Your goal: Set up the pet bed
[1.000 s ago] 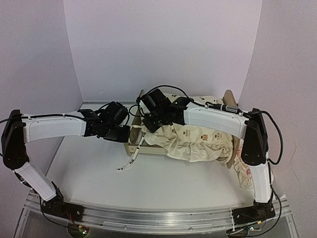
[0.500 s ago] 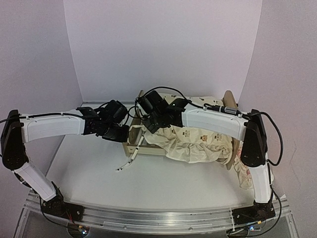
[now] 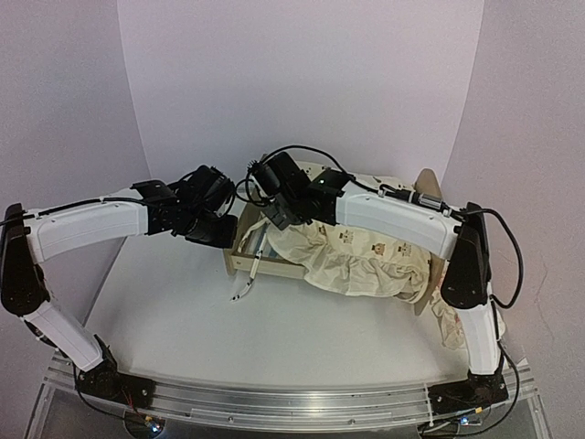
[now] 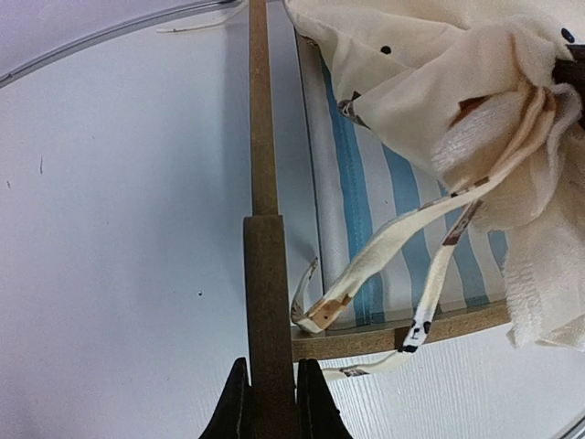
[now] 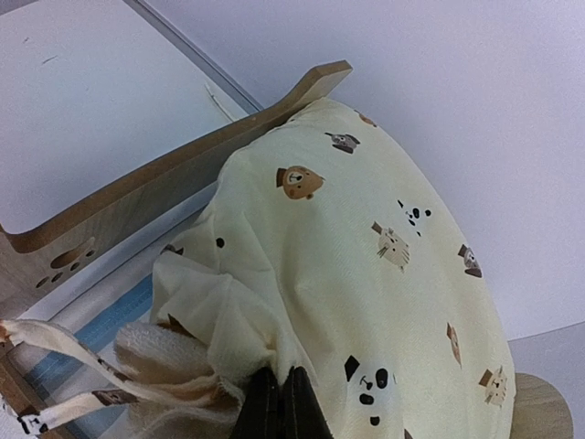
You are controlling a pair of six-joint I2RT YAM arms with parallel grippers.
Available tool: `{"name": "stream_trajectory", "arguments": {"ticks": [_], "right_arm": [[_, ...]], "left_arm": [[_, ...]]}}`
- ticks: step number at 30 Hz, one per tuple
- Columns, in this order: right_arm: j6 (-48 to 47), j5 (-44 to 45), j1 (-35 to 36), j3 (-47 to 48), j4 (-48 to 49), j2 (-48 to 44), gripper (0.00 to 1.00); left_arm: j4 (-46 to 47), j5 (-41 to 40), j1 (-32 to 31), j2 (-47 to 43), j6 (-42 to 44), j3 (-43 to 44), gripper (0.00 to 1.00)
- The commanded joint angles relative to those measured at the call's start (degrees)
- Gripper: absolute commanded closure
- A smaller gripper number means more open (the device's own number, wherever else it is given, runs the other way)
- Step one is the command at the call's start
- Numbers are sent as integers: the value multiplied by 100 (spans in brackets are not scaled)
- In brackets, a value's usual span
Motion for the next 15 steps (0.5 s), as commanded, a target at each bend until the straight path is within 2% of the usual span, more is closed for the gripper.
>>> {"name": "stream_trajectory", "arguments": {"ticks": [1, 8, 13, 15], "right_arm": [[-197, -184, 57, 286, 68, 276, 94], [-125, -691, 159, 4, 57, 232, 77], [223, -1048, 188, -362, 38, -226, 52], [443, -1362, 194, -518, 30, -439, 46]], "left_arm": [[245, -45, -81, -398, 341, 480, 100], [280, -54, -81, -402, 349, 460, 100], [288, -76, -81, -419, 358, 449, 100], [293, -88, -81, -416, 358, 427, 100]]}}
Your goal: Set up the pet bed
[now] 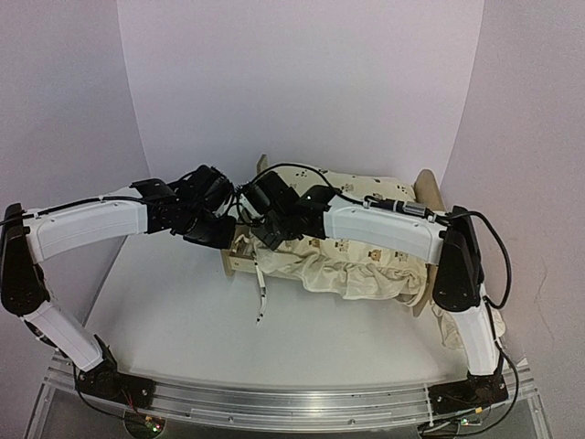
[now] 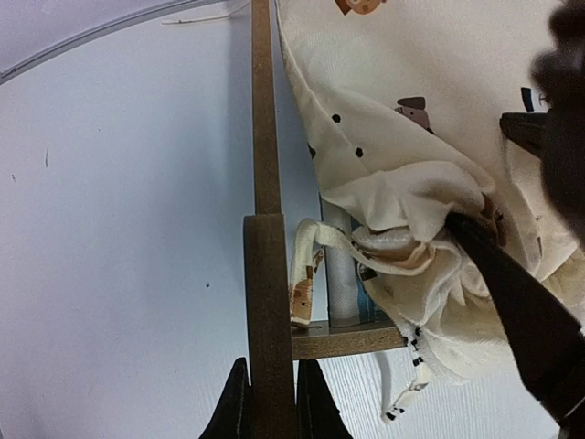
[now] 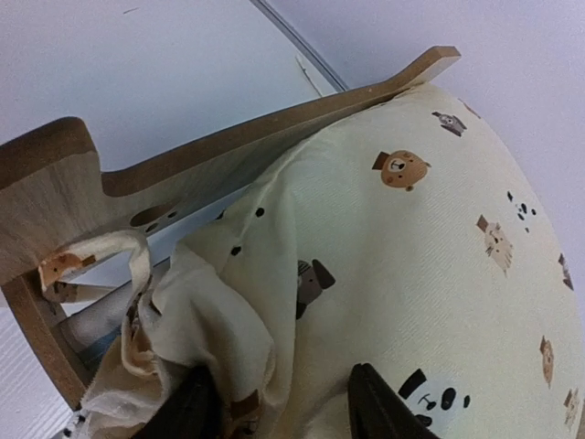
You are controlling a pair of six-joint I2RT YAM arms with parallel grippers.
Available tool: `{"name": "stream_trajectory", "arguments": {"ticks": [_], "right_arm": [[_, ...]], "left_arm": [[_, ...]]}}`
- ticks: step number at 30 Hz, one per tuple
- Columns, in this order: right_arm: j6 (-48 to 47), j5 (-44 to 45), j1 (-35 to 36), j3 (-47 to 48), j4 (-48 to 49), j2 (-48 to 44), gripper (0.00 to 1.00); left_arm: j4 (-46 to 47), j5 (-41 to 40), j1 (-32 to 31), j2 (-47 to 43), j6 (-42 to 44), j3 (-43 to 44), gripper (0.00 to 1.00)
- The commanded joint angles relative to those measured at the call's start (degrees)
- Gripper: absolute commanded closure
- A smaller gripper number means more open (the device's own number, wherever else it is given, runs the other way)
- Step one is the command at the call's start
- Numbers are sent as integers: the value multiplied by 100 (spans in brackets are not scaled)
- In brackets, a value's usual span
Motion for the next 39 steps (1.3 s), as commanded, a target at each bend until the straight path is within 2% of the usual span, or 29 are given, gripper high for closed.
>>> {"name": "stream_trajectory", "arguments": {"ticks": [1, 6, 11, 16, 19, 22, 30, 39], "right_arm": [[504, -778, 37, -322, -7, -792, 44], [1060, -1659, 35, -694, -11, -1405, 34], [1778, -2713, 59, -1332, 88, -1922, 36], [2050, -3503, 311, -2750, 1410, -2243, 39], [2030, -3459, 491, -3796, 2856, -2248, 39], [1961, -3295, 682, -4452, 4315, -1979, 39], [1588, -1842, 1014, -4755, 7028, -623, 38], [671, -309, 1003, -4369, 8257, 372, 40]], "left_arm": [[465, -63, -92, -416, 343, 395, 100], [503, -63, -92, -412, 351, 340, 100], [499, -84, -92, -394, 351, 375, 100], [484, -84, -92, -414, 385, 462, 100], [459, -77, -92, -416, 411, 560, 100], [451, -46, -92, -422, 417, 656, 100], [403, 88, -96, -407, 437, 847, 100], [201, 158, -92, -430, 452, 1102, 100]]}}
